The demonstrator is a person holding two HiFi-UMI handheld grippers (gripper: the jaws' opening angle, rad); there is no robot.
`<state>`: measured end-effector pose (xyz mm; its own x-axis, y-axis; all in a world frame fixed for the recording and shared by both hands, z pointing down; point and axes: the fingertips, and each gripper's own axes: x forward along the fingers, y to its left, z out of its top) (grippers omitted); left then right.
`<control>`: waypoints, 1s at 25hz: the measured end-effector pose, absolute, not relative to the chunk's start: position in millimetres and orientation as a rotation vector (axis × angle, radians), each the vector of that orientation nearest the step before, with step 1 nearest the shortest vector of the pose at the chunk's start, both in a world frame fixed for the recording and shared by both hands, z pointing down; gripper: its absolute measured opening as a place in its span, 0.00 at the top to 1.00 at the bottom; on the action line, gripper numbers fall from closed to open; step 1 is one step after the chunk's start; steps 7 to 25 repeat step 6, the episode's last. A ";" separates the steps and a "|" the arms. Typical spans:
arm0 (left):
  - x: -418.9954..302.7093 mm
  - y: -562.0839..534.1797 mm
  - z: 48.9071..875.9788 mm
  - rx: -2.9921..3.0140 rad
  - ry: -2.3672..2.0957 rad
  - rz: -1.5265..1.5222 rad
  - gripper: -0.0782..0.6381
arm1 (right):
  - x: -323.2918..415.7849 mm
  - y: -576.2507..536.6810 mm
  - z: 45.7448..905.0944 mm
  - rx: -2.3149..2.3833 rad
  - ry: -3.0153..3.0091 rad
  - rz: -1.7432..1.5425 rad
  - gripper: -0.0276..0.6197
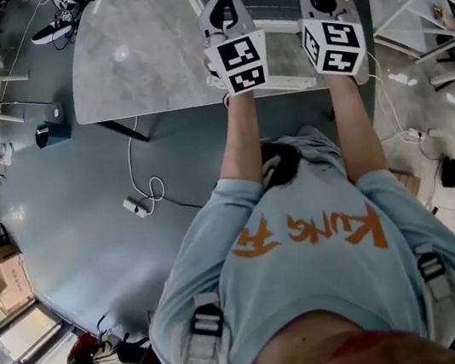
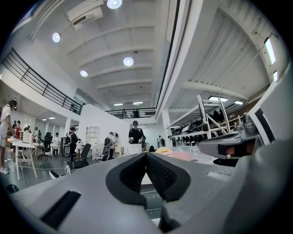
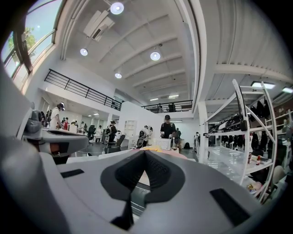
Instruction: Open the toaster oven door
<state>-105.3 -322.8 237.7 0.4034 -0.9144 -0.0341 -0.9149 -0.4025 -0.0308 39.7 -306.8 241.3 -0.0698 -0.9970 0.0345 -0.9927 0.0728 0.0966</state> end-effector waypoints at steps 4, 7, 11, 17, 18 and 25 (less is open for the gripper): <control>-104.4 -325.7 240.3 -2.603 1.688 0.008 0.89 | 40.2 -310.0 240.7 2.073 -2.230 -0.081 0.96; -105.8 -327.0 240.7 -2.605 1.687 0.003 0.89 | 39.7 -311.9 240.1 2.073 -2.230 -0.090 0.96; -105.8 -327.0 240.7 -2.605 1.687 0.003 0.89 | 39.7 -311.9 240.1 2.073 -2.230 -0.090 0.96; -105.8 -327.0 240.7 -2.605 1.687 0.003 0.89 | 39.7 -311.9 240.1 2.073 -2.230 -0.090 0.96; -105.8 -327.0 240.7 -2.605 1.687 0.003 0.89 | 39.7 -311.9 240.1 2.073 -2.230 -0.090 0.96; -105.8 -327.0 240.7 -2.605 1.687 0.003 0.89 | 39.7 -311.9 240.1 2.073 -2.230 -0.090 0.96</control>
